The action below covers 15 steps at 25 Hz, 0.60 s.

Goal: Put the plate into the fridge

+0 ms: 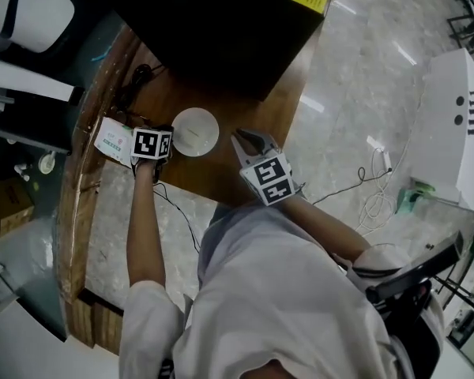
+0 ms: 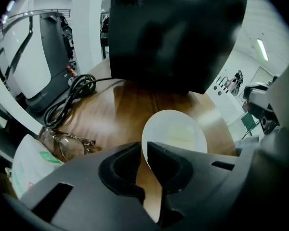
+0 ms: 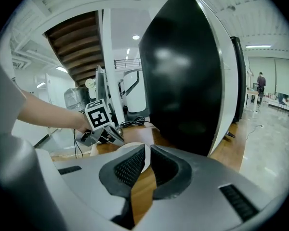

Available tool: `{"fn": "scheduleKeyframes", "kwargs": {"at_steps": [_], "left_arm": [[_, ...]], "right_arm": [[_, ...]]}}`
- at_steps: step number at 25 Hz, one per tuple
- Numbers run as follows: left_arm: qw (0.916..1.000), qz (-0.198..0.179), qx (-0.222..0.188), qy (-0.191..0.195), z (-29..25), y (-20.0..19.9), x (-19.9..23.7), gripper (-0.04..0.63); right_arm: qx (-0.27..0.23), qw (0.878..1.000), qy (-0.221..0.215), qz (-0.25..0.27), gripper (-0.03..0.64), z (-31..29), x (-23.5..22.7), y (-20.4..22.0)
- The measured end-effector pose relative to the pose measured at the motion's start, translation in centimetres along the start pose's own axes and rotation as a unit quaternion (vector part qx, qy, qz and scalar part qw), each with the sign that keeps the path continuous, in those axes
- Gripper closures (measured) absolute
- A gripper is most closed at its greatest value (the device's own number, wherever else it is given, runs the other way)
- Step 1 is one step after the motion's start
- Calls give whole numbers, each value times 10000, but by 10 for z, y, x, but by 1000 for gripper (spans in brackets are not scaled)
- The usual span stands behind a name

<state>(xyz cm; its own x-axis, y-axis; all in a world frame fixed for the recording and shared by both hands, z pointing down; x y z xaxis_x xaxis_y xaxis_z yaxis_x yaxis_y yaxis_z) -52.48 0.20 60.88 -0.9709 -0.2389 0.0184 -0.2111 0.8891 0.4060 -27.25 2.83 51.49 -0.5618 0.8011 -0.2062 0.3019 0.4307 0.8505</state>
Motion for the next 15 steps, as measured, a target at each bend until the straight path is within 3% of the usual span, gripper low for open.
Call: {"fn": "scheduleKeyframes", "kwargs": {"at_steps": [3,5,9,15], "left_arm": [[9996,107,242,134,-9,-2,2,563],[9993,225,240,203,-10,-5,4,563],[9984,359,282,319,-12,-16,7,563],[9962,555,313,596,-28,-20,8,565]], "right_arm": [[261,9991,-71,-333,582,-11,-9,10],[530,9949,-372,-767,443,-25,-13,19],[938,9782,-771,-1686,443,-58,-31,36],[1315,9447,-925,-2858,443,-93,-65,61]]}}
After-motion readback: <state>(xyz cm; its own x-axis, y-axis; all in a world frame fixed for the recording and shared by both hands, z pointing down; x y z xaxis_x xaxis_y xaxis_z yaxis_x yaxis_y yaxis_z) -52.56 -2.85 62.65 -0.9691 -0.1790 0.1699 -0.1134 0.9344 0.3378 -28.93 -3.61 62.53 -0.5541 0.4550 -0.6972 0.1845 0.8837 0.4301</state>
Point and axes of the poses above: the fingertips, and each gripper's own axes: z backward along the fingers, x to its left, y out of its underside, the point moved 7 cm from there along z, backward along the fingers, and after that the axes turned 8 degrees about -y, right-handed, at the moved point
